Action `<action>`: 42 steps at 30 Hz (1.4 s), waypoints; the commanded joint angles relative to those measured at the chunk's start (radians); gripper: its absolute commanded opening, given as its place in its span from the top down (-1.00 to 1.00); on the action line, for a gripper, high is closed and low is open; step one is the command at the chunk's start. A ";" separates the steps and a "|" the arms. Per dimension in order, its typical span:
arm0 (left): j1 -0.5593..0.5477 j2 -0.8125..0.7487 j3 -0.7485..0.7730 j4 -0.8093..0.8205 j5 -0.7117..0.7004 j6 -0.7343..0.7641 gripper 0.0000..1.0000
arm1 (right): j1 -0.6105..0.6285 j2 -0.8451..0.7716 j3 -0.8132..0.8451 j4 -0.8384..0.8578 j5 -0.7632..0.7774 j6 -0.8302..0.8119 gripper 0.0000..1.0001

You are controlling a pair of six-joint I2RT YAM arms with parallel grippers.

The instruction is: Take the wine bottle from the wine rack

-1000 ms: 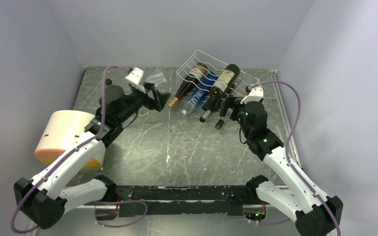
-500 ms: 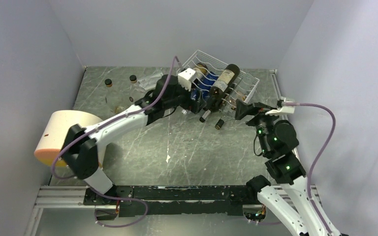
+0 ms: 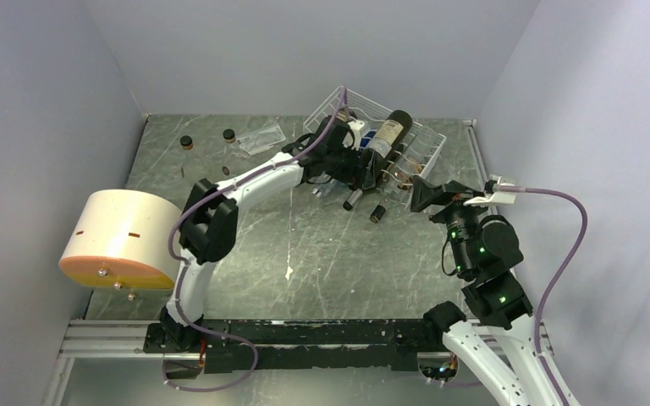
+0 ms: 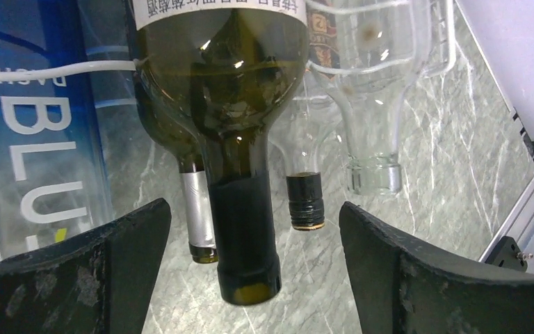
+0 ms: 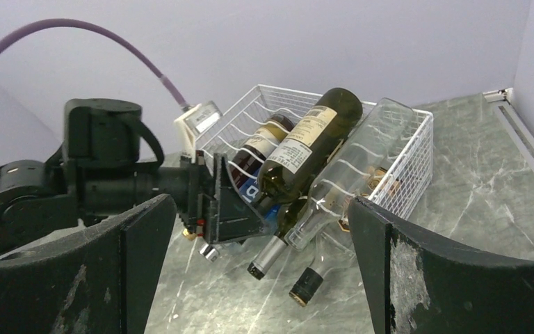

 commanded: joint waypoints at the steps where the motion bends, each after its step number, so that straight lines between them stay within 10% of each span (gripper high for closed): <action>1: -0.004 0.066 0.117 -0.109 0.058 -0.014 -0.84 | -0.004 -0.008 0.015 -0.012 -0.011 -0.013 -1.00; 11: 0.014 0.159 0.188 -0.092 0.139 -0.065 -0.36 | -0.004 -0.006 0.026 -0.034 -0.017 -0.015 -1.00; 42: 0.117 0.205 0.092 0.189 0.563 -0.305 0.03 | -0.005 0.027 0.058 -0.038 -0.036 -0.013 -1.00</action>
